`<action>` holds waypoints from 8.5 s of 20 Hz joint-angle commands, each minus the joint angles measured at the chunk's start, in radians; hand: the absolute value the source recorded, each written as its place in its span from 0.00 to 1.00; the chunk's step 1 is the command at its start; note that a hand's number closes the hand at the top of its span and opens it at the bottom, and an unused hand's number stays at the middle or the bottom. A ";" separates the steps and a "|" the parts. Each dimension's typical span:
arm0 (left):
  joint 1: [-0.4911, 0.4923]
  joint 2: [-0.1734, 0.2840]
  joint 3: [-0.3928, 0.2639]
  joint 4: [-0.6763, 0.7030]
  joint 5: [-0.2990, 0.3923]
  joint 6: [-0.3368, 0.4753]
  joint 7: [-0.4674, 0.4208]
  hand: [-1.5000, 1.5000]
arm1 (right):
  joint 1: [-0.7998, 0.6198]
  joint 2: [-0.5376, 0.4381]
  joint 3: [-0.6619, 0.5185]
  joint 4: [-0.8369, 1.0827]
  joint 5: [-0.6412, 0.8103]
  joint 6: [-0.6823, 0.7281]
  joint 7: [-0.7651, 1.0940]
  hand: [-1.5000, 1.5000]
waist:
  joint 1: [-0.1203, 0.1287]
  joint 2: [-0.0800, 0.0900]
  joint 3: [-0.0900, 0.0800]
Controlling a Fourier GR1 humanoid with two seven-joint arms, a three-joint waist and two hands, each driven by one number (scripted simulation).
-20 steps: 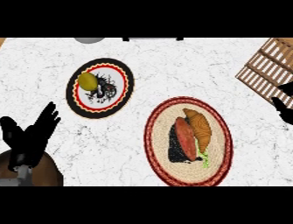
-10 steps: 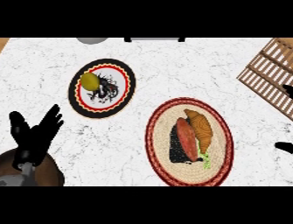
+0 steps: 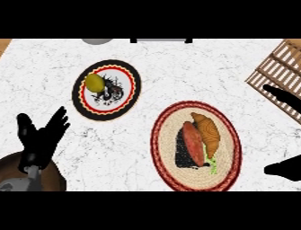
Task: Pick the croissant from the placemat and place it in the tiered shelf
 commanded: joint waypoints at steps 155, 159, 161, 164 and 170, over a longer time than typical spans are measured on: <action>0.016 -0.133 0.146 -0.022 -0.159 -0.127 0.046 0.50 | -0.871 0.020 -0.614 1.040 0.959 -0.099 0.101 1.00 | 0.012 0.004 0.001; -0.039 -0.091 0.200 0.013 -0.130 -0.142 0.044 0.50 | -0.838 0.003 -0.682 0.969 0.909 -0.107 0.135 1.00 | 0.001 0.002 0.001; 0.012 -0.105 0.166 -0.045 -0.151 -0.133 0.063 0.50 | -0.807 0.003 -0.745 0.973 0.869 -0.182 0.102 0.00 | 0.003 0.001 0.002; 0.022 -0.145 0.148 -0.015 -0.176 -0.104 0.025 0.50 | -0.827 0.036 -0.756 0.917 0.851 -0.228 0.165 0.00 | -0.001 0.000 0.001; -0.034 -0.112 0.174 -0.015 -0.151 -0.121 0.080 0.50 | -0.867 0.061 -0.834 0.896 0.743 -0.316 0.148 0.00 | 0.001 0.001 0.002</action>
